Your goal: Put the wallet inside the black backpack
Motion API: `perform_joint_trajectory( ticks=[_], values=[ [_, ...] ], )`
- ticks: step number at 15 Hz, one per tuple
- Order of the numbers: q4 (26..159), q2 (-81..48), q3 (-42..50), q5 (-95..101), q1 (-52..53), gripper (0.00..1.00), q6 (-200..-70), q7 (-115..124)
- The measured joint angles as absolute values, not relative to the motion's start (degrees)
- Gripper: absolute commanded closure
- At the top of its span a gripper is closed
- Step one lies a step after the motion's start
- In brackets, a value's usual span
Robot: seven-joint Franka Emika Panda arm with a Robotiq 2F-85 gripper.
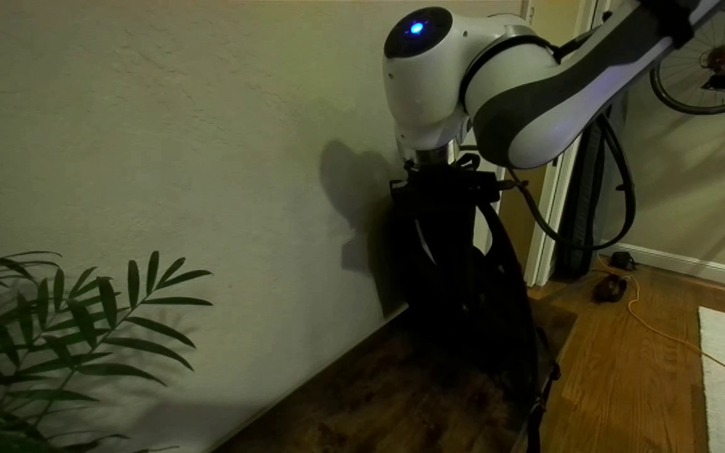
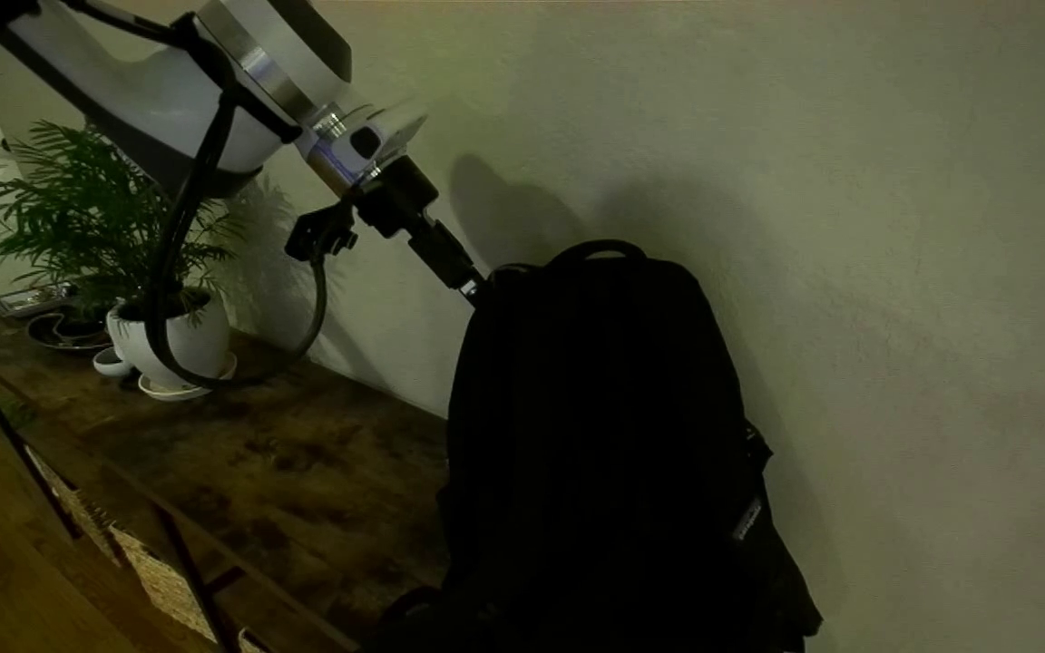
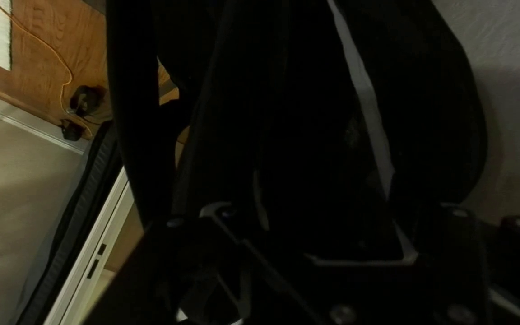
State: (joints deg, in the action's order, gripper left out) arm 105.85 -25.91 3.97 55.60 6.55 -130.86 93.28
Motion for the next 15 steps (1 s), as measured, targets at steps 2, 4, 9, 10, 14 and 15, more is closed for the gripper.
perform_joint_trajectory(
  ticks=[2, 4, 9, 10, 14, 15],
  values=[
    [105.8, -25.9, 3.9, 55.4, 6.5, 0.0, -130.9, 93.2],
    [105.8, -25.9, 3.6, 55.1, 6.6, 0.0, -130.9, 93.1],
    [105.8, -26.0, 3.1, 54.6, 6.6, 0.0, -131.1, 92.9],
    [105.8, -26.0, 3.1, 54.6, 6.6, 0.0, -131.2, 92.9],
    [105.8, -26.0, 3.1, 54.6, 6.6, 0.0, -131.2, 92.9],
    [105.8, -26.0, 3.1, 54.6, 6.6, 0.0, -131.2, 92.9]
  ],
)
